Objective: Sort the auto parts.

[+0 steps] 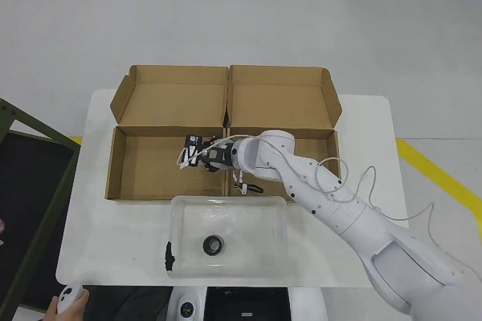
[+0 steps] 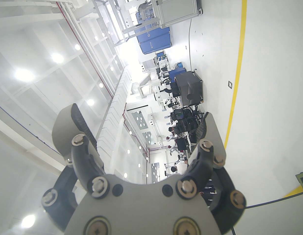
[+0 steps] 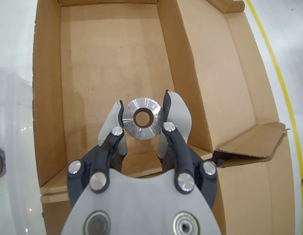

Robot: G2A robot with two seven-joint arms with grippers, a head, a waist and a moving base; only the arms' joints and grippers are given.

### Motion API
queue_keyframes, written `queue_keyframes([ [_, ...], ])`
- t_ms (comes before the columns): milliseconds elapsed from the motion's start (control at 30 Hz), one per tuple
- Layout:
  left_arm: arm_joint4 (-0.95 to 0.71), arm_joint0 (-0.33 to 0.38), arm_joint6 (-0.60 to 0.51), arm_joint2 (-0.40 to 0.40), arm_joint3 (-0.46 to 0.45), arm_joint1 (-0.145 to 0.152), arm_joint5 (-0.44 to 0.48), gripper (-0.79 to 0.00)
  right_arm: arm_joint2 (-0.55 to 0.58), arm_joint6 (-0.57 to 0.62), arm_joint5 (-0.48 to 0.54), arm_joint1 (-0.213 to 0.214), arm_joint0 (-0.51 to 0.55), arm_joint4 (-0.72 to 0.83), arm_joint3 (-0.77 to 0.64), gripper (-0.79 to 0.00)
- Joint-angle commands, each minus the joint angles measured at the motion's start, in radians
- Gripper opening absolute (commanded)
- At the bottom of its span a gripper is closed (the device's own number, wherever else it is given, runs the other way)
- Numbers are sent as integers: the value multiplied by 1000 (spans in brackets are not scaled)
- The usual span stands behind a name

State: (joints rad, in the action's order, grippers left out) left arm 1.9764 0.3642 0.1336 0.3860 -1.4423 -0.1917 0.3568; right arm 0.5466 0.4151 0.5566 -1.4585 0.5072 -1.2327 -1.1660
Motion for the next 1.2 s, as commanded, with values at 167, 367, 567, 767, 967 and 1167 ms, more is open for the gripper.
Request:
queue_keyframes([
  [167,0,0,0,0,0,0,0,0,-6,-13,-2,-18,2,-13,44,-613],
  [367,0,0,0,0,0,0,0,0,4,-21,2,-25,1,-29,73,-545],
  [567,0,0,0,0,0,0,0,0,18,-17,10,-29,2,-41,88,-502],
  [767,0,0,0,0,0,0,0,0,30,-12,16,-33,6,-52,86,-459],
  [967,0,0,0,0,0,0,0,0,51,-14,30,-30,16,-67,29,-443],
  [1167,0,0,0,0,0,0,0,0,94,12,63,-12,51,-79,-87,-434],
])
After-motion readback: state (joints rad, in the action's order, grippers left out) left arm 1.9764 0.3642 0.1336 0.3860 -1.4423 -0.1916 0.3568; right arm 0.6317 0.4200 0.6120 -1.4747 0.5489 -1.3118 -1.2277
